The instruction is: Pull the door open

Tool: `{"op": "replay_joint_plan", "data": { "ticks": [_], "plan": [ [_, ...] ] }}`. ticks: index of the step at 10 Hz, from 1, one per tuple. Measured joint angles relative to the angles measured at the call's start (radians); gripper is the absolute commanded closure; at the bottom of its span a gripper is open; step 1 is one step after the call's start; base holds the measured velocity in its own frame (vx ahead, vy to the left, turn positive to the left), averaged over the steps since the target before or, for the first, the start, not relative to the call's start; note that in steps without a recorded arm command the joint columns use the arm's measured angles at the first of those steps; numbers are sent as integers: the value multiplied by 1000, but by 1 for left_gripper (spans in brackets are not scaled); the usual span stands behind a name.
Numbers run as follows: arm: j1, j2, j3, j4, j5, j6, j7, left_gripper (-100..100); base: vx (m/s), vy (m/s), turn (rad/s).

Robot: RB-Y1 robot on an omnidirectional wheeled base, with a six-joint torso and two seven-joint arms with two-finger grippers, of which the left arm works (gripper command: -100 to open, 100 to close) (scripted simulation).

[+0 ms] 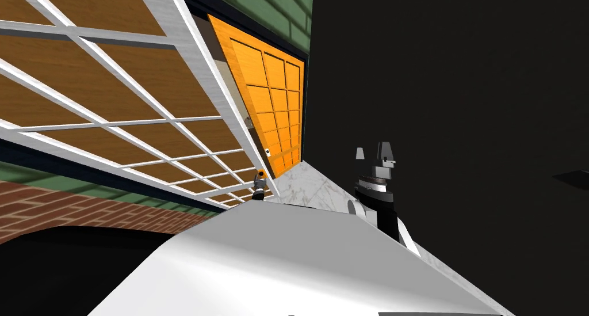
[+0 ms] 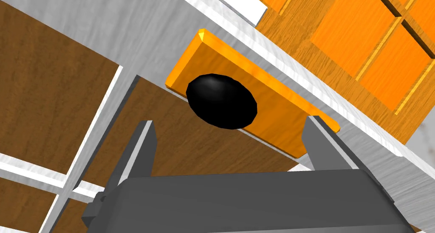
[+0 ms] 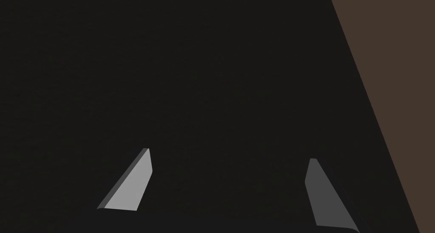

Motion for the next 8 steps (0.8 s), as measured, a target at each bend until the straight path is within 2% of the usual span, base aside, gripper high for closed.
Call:
{"op": "replay_joint_plan", "data": {
  "ticks": [8],
  "plan": [
    [-6,-15,-16,-17,81,-6,203,-100,-65,22,-83]
  ]
}}
